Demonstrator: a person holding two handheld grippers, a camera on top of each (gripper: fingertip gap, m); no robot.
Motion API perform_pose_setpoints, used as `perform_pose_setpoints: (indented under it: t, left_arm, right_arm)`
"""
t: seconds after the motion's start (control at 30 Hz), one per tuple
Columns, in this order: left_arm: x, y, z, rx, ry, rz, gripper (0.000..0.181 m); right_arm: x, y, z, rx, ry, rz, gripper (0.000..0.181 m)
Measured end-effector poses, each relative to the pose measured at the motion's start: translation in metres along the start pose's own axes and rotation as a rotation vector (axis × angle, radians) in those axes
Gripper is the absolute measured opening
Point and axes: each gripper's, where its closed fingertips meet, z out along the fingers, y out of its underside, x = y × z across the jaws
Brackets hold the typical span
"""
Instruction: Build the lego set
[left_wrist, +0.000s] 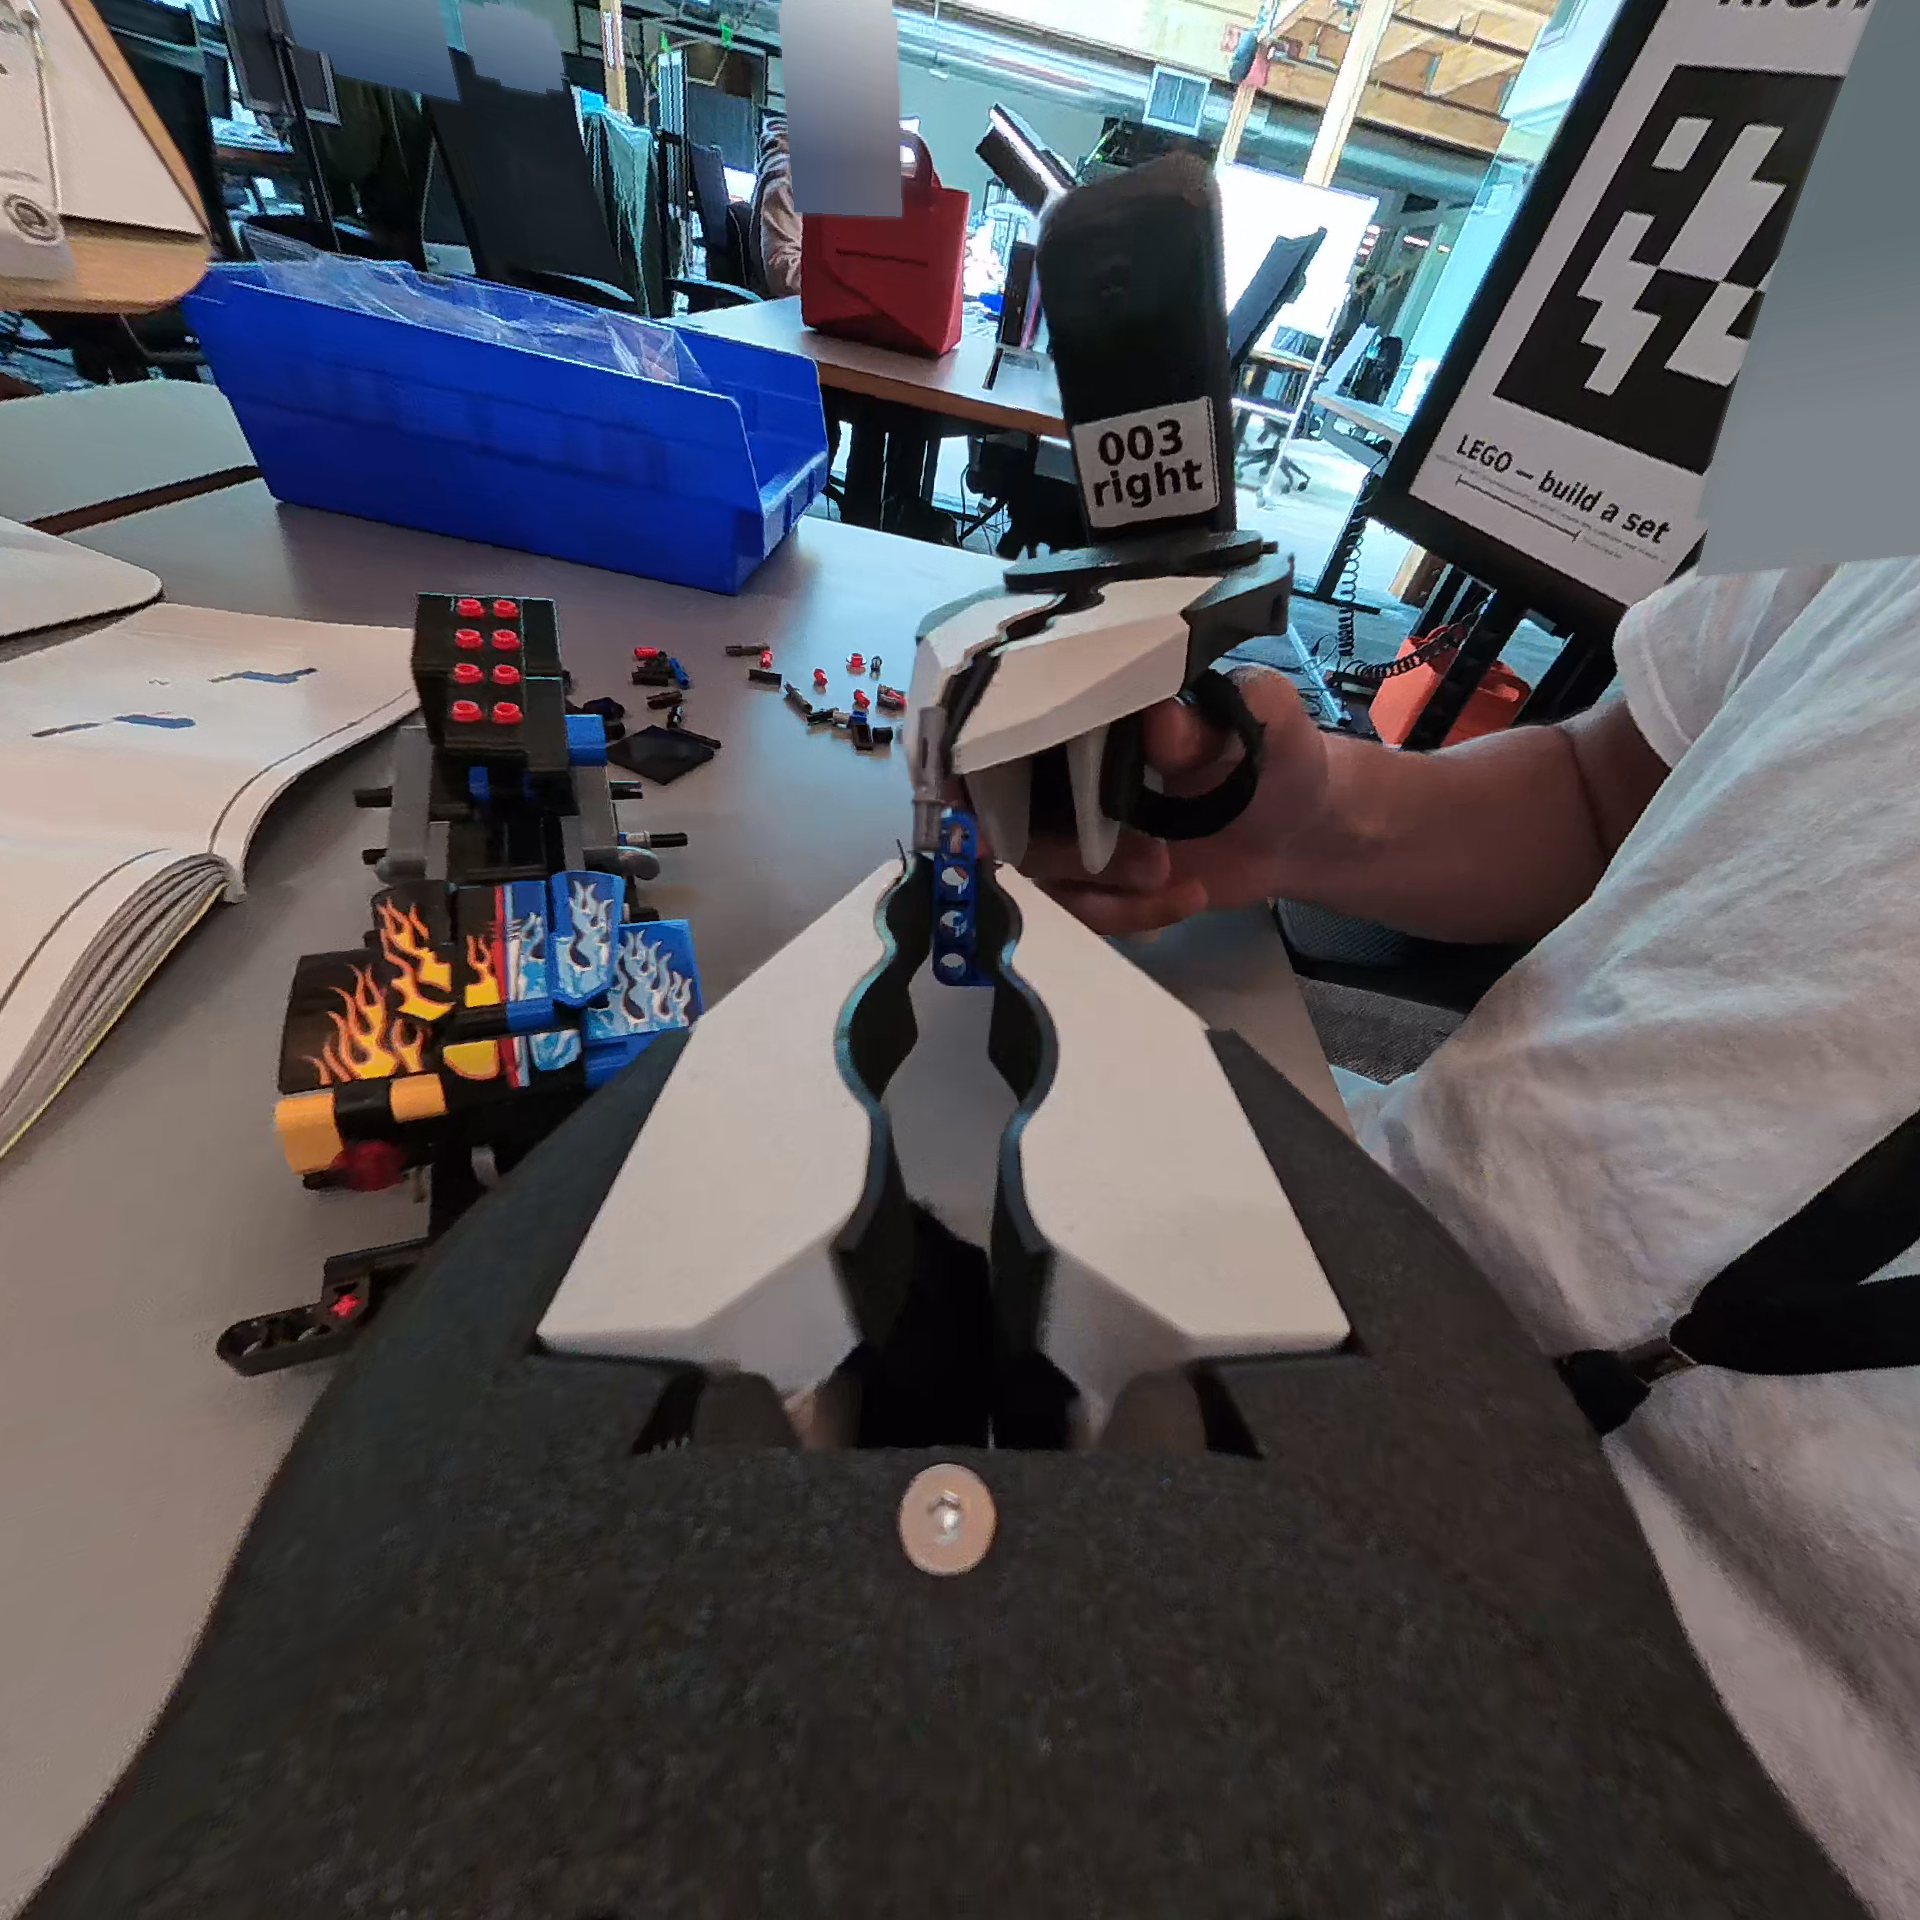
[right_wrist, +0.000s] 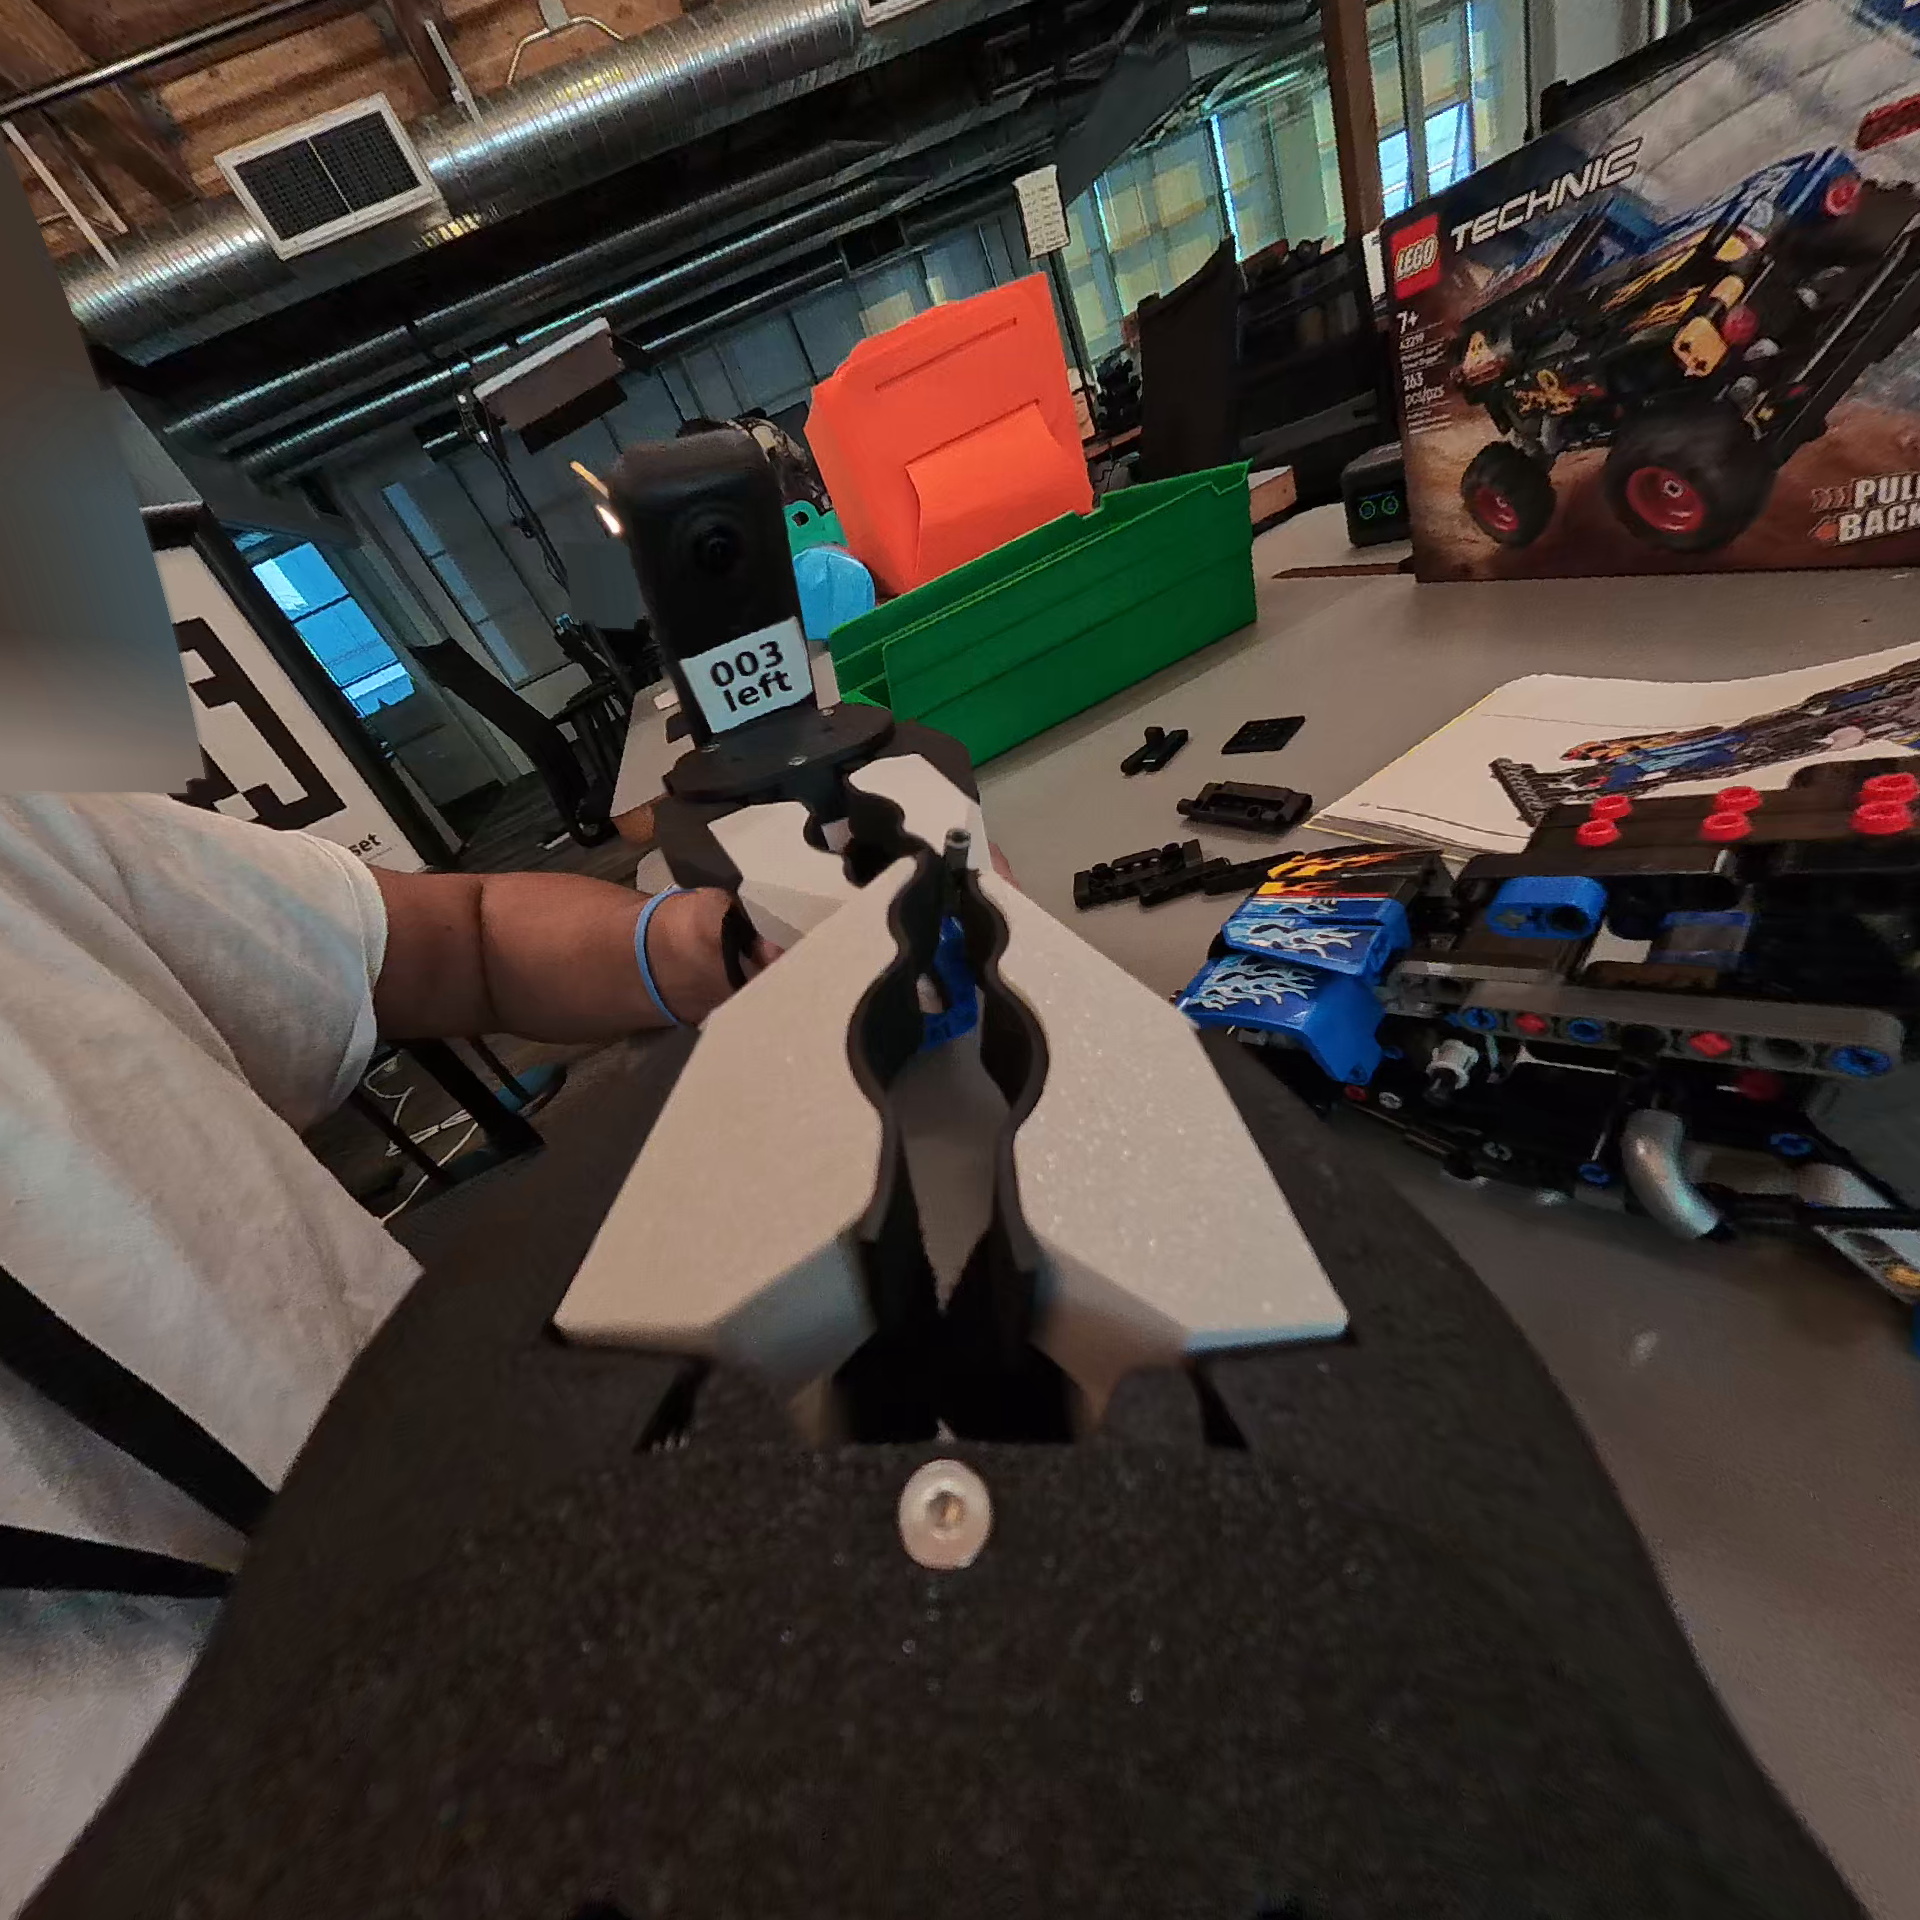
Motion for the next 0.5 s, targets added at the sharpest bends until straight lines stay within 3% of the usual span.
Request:
perform_pose_setpoints:
  t: [0.3, 0.4, 0.5]
  left_arm:
    - [-0.006, 0.001, -0.003, -0.015, -0.020, 0.027, 0.006]
    - [-0.020, 0.001, -0.015, -0.062, -0.111, 0.171, 0.006]
    - [-0.028, -0.004, -0.022, -0.063, -0.161, 0.208, 0.005]
  right_arm:
    - [-0.002, 0.001, -0.008, -0.019, -0.027, -0.014, 0.000]
    - [0.010, 0.005, -0.017, -0.114, 0.030, -0.077, 0.000]
    - [0.037, 0.022, -0.046, -0.334, 0.175, -0.155, 0.002]
